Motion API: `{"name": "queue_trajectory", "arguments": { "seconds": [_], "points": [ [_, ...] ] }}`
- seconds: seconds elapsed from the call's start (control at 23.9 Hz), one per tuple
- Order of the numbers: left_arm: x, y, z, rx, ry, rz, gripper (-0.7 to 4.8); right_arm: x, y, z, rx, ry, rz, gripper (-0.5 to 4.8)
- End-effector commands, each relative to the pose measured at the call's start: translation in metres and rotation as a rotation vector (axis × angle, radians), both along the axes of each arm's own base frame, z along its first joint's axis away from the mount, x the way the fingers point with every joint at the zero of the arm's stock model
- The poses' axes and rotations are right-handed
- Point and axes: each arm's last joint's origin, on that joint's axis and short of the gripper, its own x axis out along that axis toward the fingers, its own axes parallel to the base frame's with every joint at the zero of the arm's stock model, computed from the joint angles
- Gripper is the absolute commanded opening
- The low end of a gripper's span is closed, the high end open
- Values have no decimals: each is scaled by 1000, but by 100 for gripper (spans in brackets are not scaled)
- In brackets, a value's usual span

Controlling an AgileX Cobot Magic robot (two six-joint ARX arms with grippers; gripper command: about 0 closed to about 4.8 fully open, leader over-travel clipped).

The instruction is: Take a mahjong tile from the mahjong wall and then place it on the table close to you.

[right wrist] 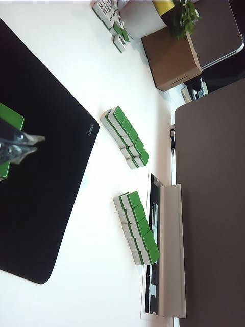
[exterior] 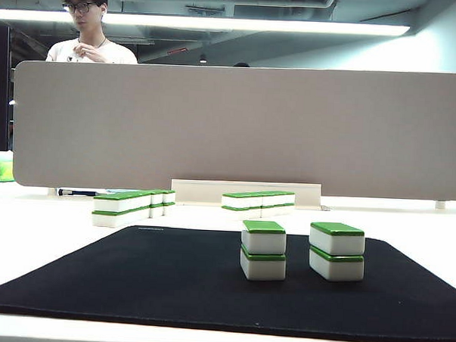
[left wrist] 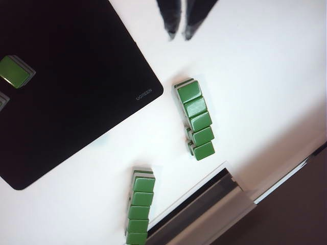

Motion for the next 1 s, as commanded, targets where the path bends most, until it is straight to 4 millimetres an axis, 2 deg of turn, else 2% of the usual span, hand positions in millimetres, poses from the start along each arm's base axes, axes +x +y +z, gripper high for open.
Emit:
{"name": "queue_trajectory", "arguments": {
  "seconds": [0.04,0.08,0.38,0.84,1.0],
  "points": [
    [-6,14,1,-19,42,64,12,0,0,3,-2,-19,-1,-1],
    [-6,20,0,-10,60,89,14,0,0,3,-2,-19,-1,-1],
    [-5,32,2,72,7,211,19,0,0,3,-2,-18,-1,-1],
    [-3,31,2,83,-6,185,18,0,0,3,-2,-18,-1,-1],
    [10,28,9,30,-111,204,18,0,0,3,-2,-18,0,-1]
  ]
}}
